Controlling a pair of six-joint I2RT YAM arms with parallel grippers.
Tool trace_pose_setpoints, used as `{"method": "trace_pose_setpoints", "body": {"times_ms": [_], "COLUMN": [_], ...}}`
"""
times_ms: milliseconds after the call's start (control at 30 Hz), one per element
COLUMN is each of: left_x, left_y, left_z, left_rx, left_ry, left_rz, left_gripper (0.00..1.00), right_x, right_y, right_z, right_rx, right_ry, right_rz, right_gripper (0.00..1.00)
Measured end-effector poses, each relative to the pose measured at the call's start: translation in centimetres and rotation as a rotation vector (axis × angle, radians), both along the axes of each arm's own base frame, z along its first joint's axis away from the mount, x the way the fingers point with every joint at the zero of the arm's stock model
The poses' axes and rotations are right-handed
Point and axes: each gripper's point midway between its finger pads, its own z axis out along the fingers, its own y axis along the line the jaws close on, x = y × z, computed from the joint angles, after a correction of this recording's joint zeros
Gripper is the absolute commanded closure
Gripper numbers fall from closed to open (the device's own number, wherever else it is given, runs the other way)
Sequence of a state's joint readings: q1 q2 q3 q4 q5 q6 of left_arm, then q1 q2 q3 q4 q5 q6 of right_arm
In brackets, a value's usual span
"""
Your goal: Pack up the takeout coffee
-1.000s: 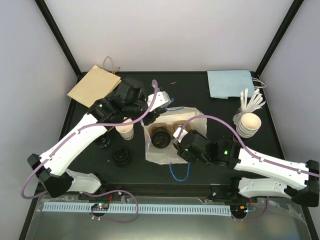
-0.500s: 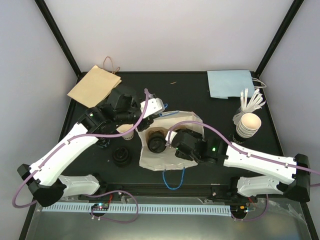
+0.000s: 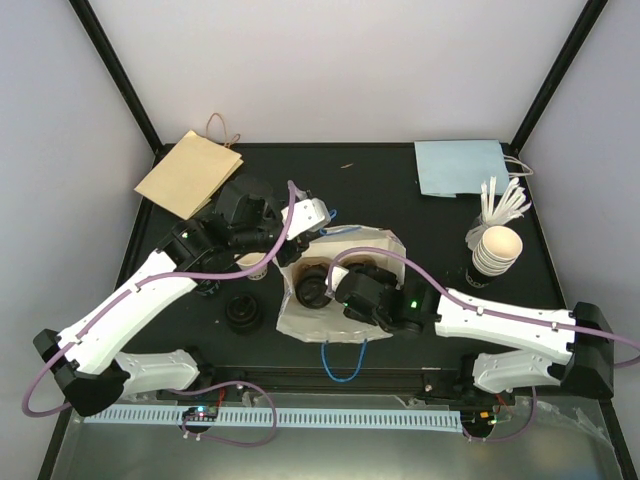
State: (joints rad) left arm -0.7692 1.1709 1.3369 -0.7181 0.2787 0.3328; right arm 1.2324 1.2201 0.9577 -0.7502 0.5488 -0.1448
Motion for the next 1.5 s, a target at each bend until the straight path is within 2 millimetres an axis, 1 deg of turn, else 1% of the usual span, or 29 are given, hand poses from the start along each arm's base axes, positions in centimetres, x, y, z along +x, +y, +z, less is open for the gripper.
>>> {"method": "trace_pose_setpoints", "body": {"times_ms": [67,233,400,467,567,800,967,1200,1400,1500], "left_x": [0.1,0.6,1.0,1.1,1.2,1.3,1.4,1.8,2.0,1.9], "left_y": [-0.1,0.1,0.2,0.2,0.3,0.4,0.4,0.7,0.8,0.9], "left_z": [0.2,0.5,1.4,1.5,1.5,2.1,2.1,2.1,2.1,2.2], "left_rx": [-0.012,-0.02,-0.033,-0.035,-0.036,-0.054,-0.056,-0.051,-0.05,-0.053], "left_ry": [0.004,0.013,0.002,0.002,0.006,0.013,0.017,0.012,0.01,0.008], "left_rz": [0.012,0.048,0.076,0.084,0.095,0.109,0.12,0.15,0.161,0.16], "left_gripper": [0.98,0.98,0.98,0.99,0.98,0.98,0.99,0.98,0.98,0.98], "right_x": [0.2,0.8,1.2,1.3,1.4,1.6,1.9,2.1,2.8,3.1], "right_y": [-0.1,-0.3,-0.9,-1.1,-1.2,-1.0,-1.4,-1.5,-1.5,-1.5], "right_z": [0.0,0.6,2.2,2.8,3.2,3.0,2.5,1.5,1.5,1.1], "right_rx": [0.009,0.043,0.114,0.148,0.191,0.262,0.289,0.314,0.353,0.367], "right_ry": [-0.007,-0.041,-0.078,-0.084,-0.082,-0.066,-0.07,-0.071,-0.077,-0.076], "right_rz": [-0.02,-0.076,-0.13,-0.153,-0.189,-0.27,-0.323,-0.346,-0.373,-0.385], "right_gripper": [0.34,0.34,0.34,0.34,0.34,0.38,0.38,0.38,0.38,0.38]}}
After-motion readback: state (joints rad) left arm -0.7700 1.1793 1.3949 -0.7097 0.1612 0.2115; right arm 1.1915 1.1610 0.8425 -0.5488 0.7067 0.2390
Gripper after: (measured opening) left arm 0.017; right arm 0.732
